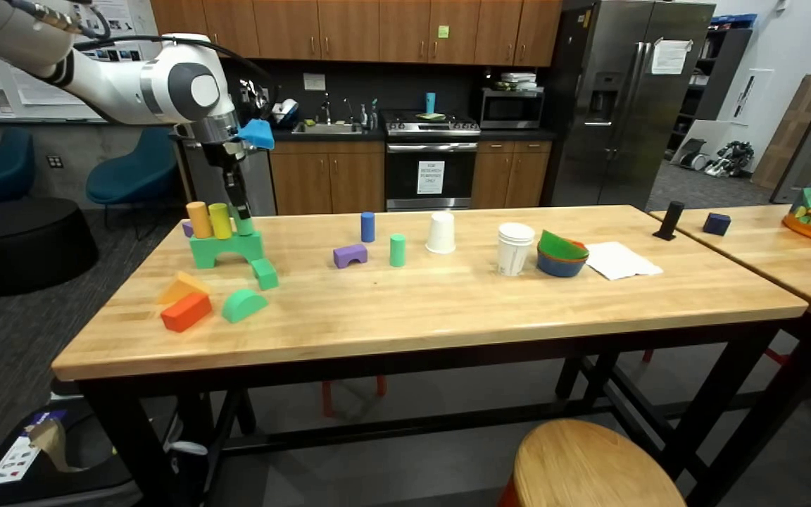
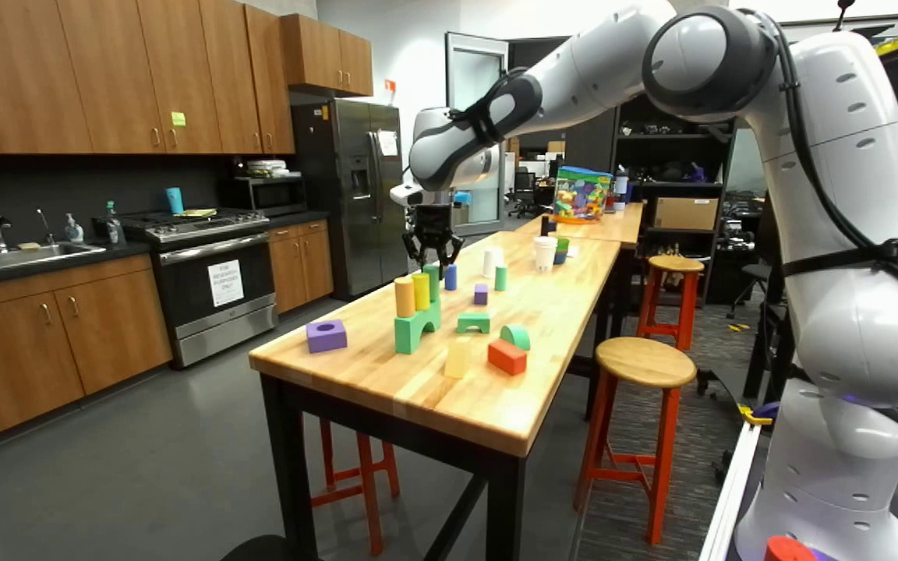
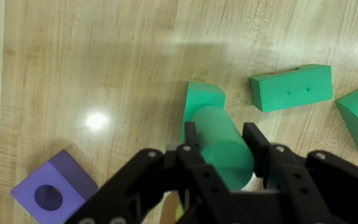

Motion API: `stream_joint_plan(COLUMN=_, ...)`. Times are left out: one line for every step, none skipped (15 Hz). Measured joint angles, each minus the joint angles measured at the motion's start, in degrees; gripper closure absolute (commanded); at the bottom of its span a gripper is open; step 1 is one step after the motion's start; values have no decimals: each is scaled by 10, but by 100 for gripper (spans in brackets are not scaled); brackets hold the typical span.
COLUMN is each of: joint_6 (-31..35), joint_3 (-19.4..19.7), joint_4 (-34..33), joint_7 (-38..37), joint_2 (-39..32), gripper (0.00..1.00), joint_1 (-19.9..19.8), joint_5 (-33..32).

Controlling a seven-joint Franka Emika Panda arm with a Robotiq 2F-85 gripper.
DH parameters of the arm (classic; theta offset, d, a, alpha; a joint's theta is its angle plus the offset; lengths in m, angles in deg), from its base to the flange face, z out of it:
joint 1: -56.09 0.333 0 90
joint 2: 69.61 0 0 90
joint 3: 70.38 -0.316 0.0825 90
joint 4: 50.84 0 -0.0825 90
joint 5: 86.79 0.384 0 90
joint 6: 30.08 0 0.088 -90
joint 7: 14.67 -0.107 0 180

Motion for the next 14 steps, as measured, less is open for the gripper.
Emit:
stream_joint_plan(joint_6=-3, joint_3=0, joint_4=0, joint_7=0, joint_2=0, gripper=84, joint_1=2, joint_5=-4)
stream_joint_plan(joint_6=-5, joint_3=0, joint_4=0, joint_7=0, joint_2=-1, gripper=84, joint_1=3, joint_5=-8)
stream_joint_plan(joint_6=-7, joint_3=0, joint_4=0, joint_7=0, joint_2=-2, gripper=84, joint_1=4, joint_5=-11)
stream_joint_plan(joint_6=-8, joint_3=0, joint_4=0, joint_7=0, joint_2=-3, gripper=84, joint_1=4, joint_5=-14)
stream_joint_plan(joint_6=-10, joint_3=0, joint_4=0, joint_7=0, joint_2=-4, gripper=84, joint_1=5, joint_5=-17)
stream_joint_plan(joint_6=-10, joint_3=0, joint_4=0, joint_7=0, joint_2=-5, gripper=84, joint_1=5, joint_5=-19)
stream_joint_plan(joint_6=-11, joint_3=0, joint_4=-1, joint_7=0, joint_2=-5, gripper=84, joint_1=5, joint_5=-20)
stream_joint_plan(joint_6=-11, joint_3=0, joint_4=-1, joint_7=0, joint_2=-5, gripper=84, joint_1=5, joint_5=-20)
stream_joint_plan(joint_6=-11, joint_3=0, joint_4=-1, joint_7=1, joint_2=-5, gripper=84, joint_1=5, joint_5=-20)
stream_joint_plan(joint_6=-11, joint_3=0, joint_4=-1, joint_7=1, joint_2=-5, gripper=84, joint_1=5, joint_5=-20)
stream_joint_plan(joint_6=-11, joint_3=0, joint_4=-1, joint_7=2, joint_2=-5, gripper=84, joint_1=5, joint_5=-20)
stream_joint_plan(joint_6=-15, joint_3=-1, joint_4=-2, joint_7=9, joint_2=-5, gripper=84, joint_1=5, joint_5=-16)
stream_joint_plan(joint_6=-24, joint_3=-2, joint_4=-4, joint_7=22, joint_2=-6, gripper=84, joint_1=4, joint_5=-8)
stream_joint_plan(joint_6=-35, joint_3=-4, joint_4=-7, joint_7=35, joint_2=-6, gripper=84, joint_1=3, joint_5=-1)
